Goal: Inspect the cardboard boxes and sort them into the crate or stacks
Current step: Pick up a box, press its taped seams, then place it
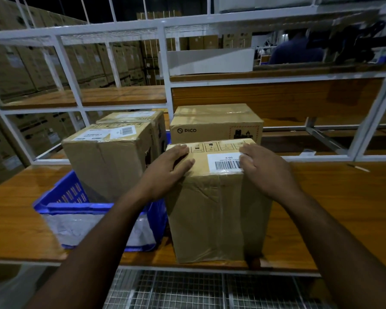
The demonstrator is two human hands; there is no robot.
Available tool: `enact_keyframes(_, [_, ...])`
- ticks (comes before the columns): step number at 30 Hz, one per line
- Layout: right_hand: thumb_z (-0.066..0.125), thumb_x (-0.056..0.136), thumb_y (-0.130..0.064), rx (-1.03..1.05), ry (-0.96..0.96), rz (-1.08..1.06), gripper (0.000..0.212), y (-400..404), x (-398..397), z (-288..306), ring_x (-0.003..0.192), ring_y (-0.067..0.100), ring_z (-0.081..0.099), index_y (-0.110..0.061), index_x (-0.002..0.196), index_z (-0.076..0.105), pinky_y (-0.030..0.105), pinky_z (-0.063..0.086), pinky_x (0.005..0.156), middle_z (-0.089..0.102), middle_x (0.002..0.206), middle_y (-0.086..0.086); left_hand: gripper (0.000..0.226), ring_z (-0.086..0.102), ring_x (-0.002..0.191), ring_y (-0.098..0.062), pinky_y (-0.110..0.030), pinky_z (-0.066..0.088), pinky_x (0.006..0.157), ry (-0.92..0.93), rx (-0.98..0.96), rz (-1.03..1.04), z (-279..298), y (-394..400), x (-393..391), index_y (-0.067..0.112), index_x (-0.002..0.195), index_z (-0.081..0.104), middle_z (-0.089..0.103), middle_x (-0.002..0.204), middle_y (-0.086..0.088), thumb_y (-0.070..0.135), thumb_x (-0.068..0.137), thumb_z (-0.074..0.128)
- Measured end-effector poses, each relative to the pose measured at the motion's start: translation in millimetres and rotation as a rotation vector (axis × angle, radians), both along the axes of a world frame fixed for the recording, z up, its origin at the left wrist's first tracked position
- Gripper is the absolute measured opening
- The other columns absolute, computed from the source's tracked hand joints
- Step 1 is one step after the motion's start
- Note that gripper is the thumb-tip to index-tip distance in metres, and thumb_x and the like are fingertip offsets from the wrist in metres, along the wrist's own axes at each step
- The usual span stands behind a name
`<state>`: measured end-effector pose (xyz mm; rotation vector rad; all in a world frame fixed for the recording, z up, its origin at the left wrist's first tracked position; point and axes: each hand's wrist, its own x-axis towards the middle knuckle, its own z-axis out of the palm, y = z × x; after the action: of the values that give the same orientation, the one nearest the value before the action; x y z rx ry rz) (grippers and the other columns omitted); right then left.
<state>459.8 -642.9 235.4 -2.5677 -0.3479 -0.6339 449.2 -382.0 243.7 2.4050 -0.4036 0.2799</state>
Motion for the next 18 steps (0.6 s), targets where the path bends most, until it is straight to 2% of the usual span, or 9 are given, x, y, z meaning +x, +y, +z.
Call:
enact_keyframes(3, [0.038, 0.107, -0.037, 0.368, -0.115, 0.058, 0.038, -12, -25, -21, 0.114, 0.004, 0.051, -0.023, 0.140, 0.048, 0.013, 0.037, 0.076, 0.055, 0.131, -0.012, 0.076, 0.030, 0.146, -0.007, -0.039, 0.034, 0.114, 0.070, -0.494, -0.025, -25, 0, -23, 0.040, 0.159, 0.021, 0.025, 0.165, 0.010, 0.075, 0.092, 0.032])
enact_keyframes(5, [0.035, 0.102, -0.055, 0.568, 0.031, 0.031, 0.053, -17, -40, -48, 0.114, 0.001, 0.048, -0.033, 0.151, 0.031, 0.025, 0.044, 0.084, 0.045, 0.133, -0.022, 0.066, 0.050, 0.135, -0.006, -0.034, 0.049, 0.104, 0.158, -0.696, -0.025, -52, -4, -40, 0.041, 0.152, 0.034, 0.047, 0.153, 0.006, 0.076, 0.096, 0.025])
enact_keyframes(7, [0.030, 0.090, -0.080, 0.668, 0.219, 0.012, 0.068, -19, -50, -89, 0.109, 0.006, 0.058, -0.040, 0.143, 0.037, 0.042, 0.052, 0.090, 0.057, 0.129, -0.019, 0.047, 0.066, 0.112, 0.000, -0.023, 0.056, 0.087, 0.274, -0.820, 0.051, -89, -11, -57, 0.039, 0.131, 0.052, 0.067, 0.128, 0.006, 0.059, 0.101, 0.022])
enact_keyframes(8, [0.029, 0.082, -0.088, 0.678, 0.300, -0.002, 0.077, -19, -54, -110, 0.106, 0.009, 0.063, -0.037, 0.139, 0.042, 0.046, 0.054, 0.090, 0.062, 0.125, -0.014, 0.045, 0.067, 0.107, 0.003, -0.021, 0.056, 0.086, 0.325, -0.843, 0.095, -109, -15, -65, 0.039, 0.125, 0.054, 0.068, 0.122, 0.008, 0.057, 0.100, 0.022])
enact_keyframes(9, [0.028, 0.080, -0.090, 0.665, 0.374, -0.020, 0.082, -19, -57, -130, 0.106, 0.014, 0.064, -0.034, 0.137, 0.045, 0.047, 0.055, 0.089, 0.064, 0.124, -0.010, 0.048, 0.066, 0.109, 0.002, -0.025, 0.055, 0.093, 0.377, -0.837, 0.131, -128, -17, -71, 0.038, 0.126, 0.055, 0.067, 0.125, 0.008, 0.061, 0.097, 0.024])
enact_keyframes(11, [0.028, 0.088, -0.080, 0.607, 0.498, -0.066, 0.072, -20, -65, -160, 0.105, 0.018, 0.064, -0.028, 0.135, 0.045, 0.038, 0.054, 0.084, 0.063, 0.127, -0.004, 0.056, 0.057, 0.128, -0.007, -0.039, 0.044, 0.112, 0.435, -0.793, 0.176, -160, -19, -79, 0.037, 0.137, 0.051, 0.060, 0.140, 0.007, 0.068, 0.095, 0.031])
enact_keyframes(12, [0.029, 0.089, -0.074, 0.585, 0.545, -0.080, 0.064, -21, -68, -170, 0.102, 0.018, 0.064, -0.027, 0.130, 0.046, 0.035, 0.053, 0.081, 0.064, 0.125, -0.002, 0.058, 0.050, 0.136, -0.010, -0.039, 0.038, 0.117, 0.433, -0.742, 0.179, -171, -19, -83, 0.036, 0.143, 0.045, 0.054, 0.146, 0.008, 0.068, 0.095, 0.035])
enact_keyframes(15, [0.034, 0.091, -0.067, 0.552, 0.576, -0.056, 0.053, -21, -74, -181, 0.103, 0.019, 0.062, -0.030, 0.128, 0.044, 0.036, 0.051, 0.084, 0.064, 0.124, 0.000, 0.064, 0.040, 0.141, -0.006, -0.022, 0.034, 0.110, 0.408, -0.617, 0.203, -186, -19, -86, 0.037, 0.153, 0.028, 0.042, 0.153, 0.013, 0.056, 0.094, 0.042])
enact_keyframes(18, [0.034, 0.090, -0.067, 0.547, 0.542, -0.084, 0.056, -23, -72, -173, 0.099, 0.017, 0.058, -0.028, 0.128, 0.046, 0.033, 0.047, 0.080, 0.063, 0.123, 0.000, 0.058, 0.044, 0.137, -0.001, -0.015, 0.038, 0.106, 0.346, -0.581, 0.190, -182, -17, -90, 0.037, 0.151, 0.034, 0.047, 0.148, 0.019, 0.053, 0.096, 0.044])
